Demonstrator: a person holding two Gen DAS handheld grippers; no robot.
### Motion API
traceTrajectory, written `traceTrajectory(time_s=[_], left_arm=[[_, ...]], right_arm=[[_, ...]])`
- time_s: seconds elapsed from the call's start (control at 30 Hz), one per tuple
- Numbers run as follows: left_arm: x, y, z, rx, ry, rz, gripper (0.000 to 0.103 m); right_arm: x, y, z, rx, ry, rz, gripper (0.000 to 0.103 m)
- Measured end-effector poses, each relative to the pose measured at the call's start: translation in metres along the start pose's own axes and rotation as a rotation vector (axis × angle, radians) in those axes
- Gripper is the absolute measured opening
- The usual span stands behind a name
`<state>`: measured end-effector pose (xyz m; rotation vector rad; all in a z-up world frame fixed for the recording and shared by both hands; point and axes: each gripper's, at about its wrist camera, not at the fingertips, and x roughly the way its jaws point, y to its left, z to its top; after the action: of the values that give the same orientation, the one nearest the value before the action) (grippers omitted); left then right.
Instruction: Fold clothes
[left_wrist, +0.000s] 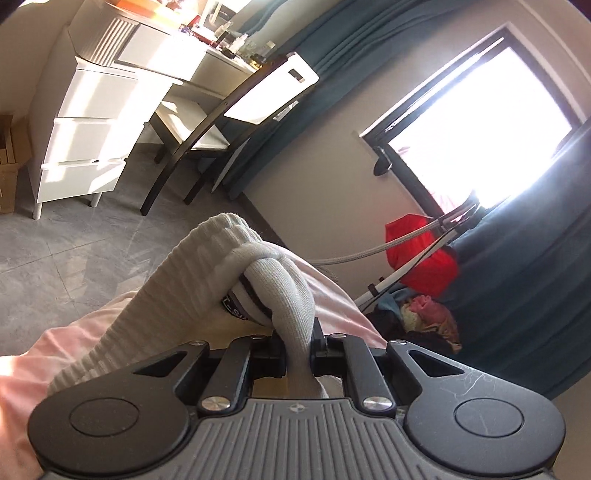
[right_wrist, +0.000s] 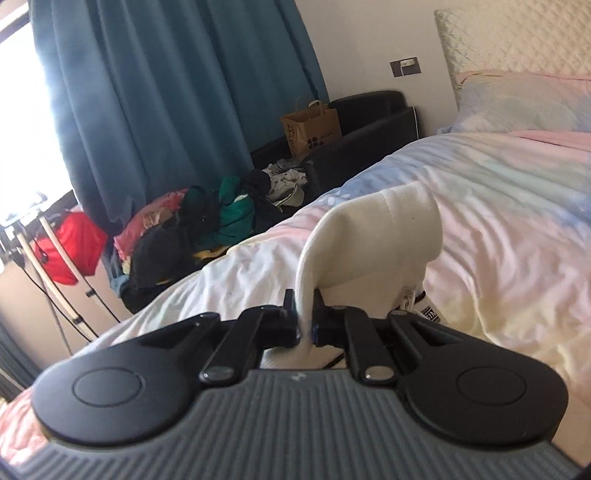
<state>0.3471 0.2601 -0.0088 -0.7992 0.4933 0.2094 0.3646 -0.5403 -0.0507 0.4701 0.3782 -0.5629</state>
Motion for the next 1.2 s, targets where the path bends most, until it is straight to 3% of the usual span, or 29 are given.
traceTrajectory(time_s=[0.17, 0.27, 0.33, 0.37, 0.43, 0.47, 0.53, 0.6, 0.67, 0.73, 0.9, 0.97, 1.1, 1.2], left_arm=[[0.091, -0.022, -0.001, 0.092, 0.087, 0.161, 0.013], [0.124, -0.021, -0.005, 0.125, 0.131, 0.209, 0.016], [0.132, -0.02, -0.007, 0.144, 0.155, 0.215, 0.018], [0.132, -0.021, -0.008, 0.161, 0.157, 0.208, 0.02], [0.126, -0.019, -0.009, 0.214, 0.16, 0.187, 0.024], [0.12, -0.019, -0.011, 0.231, 0.161, 0.179, 0.026], [0.103, -0.017, -0.011, 0.229, 0.157, 0.163, 0.05], [0.077, -0.015, -0.011, 0.219, 0.139, 0.165, 0.064], [0.042, -0.011, -0.012, 0.202, 0.089, 0.147, 0.064], [0.006, 0.0, -0.015, 0.164, 0.038, 0.113, 0.075], [-0.043, 0.051, -0.025, -0.029, 0.147, 0.049, 0.071], [-0.061, 0.063, -0.029, -0.07, 0.129, 0.047, 0.075], [-0.065, 0.085, -0.046, -0.178, 0.174, 0.069, 0.077], [-0.048, 0.101, -0.063, -0.279, 0.233, 0.072, 0.076]], right_arm=[[0.084, 0.023, -0.029, -0.078, 0.111, -0.077, 0.011], [0.101, 0.017, -0.036, -0.06, 0.12, -0.106, 0.022], [0.107, 0.011, -0.038, -0.038, 0.124, -0.119, 0.048], [0.105, 0.006, -0.036, -0.018, 0.123, -0.114, 0.055], [0.099, -0.005, -0.03, 0.028, 0.133, -0.047, 0.083], [0.092, -0.01, -0.027, 0.042, 0.136, -0.02, 0.083], [0.075, -0.018, -0.021, 0.054, 0.135, 0.013, 0.083], [0.051, -0.029, -0.016, 0.093, 0.117, 0.036, 0.083], [0.024, -0.044, -0.015, 0.15, 0.092, 0.063, 0.083], [-0.007, -0.064, -0.022, 0.229, 0.06, 0.11, 0.083], [-0.061, -0.112, -0.057, 0.419, 0.039, 0.123, 0.085], [-0.073, -0.129, -0.073, 0.506, 0.055, 0.128, 0.085], [-0.067, -0.142, -0.1, 0.602, 0.185, 0.215, 0.085], [-0.049, -0.136, -0.111, 0.585, 0.261, 0.264, 0.085]])
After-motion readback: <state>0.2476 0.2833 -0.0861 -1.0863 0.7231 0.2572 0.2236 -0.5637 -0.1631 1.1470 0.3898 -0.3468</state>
